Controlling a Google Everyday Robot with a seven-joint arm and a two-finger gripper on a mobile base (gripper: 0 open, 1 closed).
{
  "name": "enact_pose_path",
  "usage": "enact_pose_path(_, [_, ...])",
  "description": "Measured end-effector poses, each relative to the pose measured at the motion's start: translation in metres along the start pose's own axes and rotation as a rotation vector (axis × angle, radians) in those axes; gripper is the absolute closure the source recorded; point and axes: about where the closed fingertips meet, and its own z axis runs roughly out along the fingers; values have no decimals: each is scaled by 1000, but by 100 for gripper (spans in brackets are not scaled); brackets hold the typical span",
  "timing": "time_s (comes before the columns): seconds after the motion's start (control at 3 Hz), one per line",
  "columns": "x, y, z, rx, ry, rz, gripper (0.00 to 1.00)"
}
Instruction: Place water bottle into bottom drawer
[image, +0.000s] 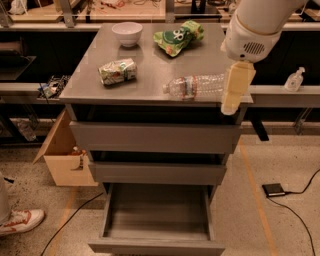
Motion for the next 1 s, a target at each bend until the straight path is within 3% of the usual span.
enact_pose_path(0.67, [-46,-45,56,66,58,176,0])
enact_pose_path(1.0, [-46,-45,56,66,58,176,0])
